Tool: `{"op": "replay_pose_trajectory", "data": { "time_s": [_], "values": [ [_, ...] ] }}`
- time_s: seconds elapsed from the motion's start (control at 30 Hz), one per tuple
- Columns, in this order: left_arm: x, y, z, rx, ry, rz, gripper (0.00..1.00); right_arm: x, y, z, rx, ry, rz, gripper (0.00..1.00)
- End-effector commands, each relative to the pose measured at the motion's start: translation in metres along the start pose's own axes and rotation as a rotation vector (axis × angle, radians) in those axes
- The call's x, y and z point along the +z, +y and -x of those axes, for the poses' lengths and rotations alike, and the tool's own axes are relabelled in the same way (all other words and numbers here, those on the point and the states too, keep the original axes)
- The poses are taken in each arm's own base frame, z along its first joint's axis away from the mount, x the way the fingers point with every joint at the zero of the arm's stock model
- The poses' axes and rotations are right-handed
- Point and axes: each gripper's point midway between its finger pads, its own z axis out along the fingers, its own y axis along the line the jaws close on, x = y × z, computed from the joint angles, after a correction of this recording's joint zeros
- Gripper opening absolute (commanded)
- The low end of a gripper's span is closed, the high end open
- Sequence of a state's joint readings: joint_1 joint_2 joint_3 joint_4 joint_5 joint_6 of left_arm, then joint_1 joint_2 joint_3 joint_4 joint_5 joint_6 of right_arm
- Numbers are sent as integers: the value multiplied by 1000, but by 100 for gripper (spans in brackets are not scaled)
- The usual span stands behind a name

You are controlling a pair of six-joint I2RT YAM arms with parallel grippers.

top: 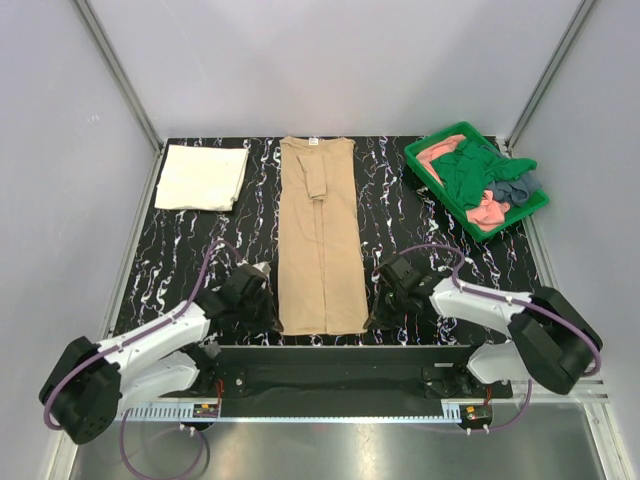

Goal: Fold and stack the t-shirts
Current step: Fold the tshirt

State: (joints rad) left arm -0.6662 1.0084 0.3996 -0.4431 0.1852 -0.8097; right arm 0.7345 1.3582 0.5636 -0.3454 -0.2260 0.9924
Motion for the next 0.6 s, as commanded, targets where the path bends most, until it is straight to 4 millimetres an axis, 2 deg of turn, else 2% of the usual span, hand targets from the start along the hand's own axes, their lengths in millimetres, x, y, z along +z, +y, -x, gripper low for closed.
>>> {"op": "replay_pose_trajectory", "data": {
  "time_s": [0.0, 0.07, 0.23, 0.37, 0.5, 0.57],
  "values": [
    [-18, -27, 14, 11, -69, -67, 0, -15, 2, -5, -25, -35, 14, 0],
    [-22, -27, 10, 17, -72, -44, 0, -22, 6, -6, -24, -51, 36, 0],
    [-23, -35, -2, 45, -56, -50, 0, -25, -2, -21, -46, -16, 5, 0],
    [-32, -47, -9, 62, -61, -53, 0, -46, 10, -31, -66, -40, 23, 0],
    [-37, -57, -10, 74, -67, -63, 0, -64, 15, -27, -80, -87, 22, 0],
    [-40, -66, -3, 96, -80, -68, 0, -67, 19, -20, -110, -118, 27, 0]
  ]
}}
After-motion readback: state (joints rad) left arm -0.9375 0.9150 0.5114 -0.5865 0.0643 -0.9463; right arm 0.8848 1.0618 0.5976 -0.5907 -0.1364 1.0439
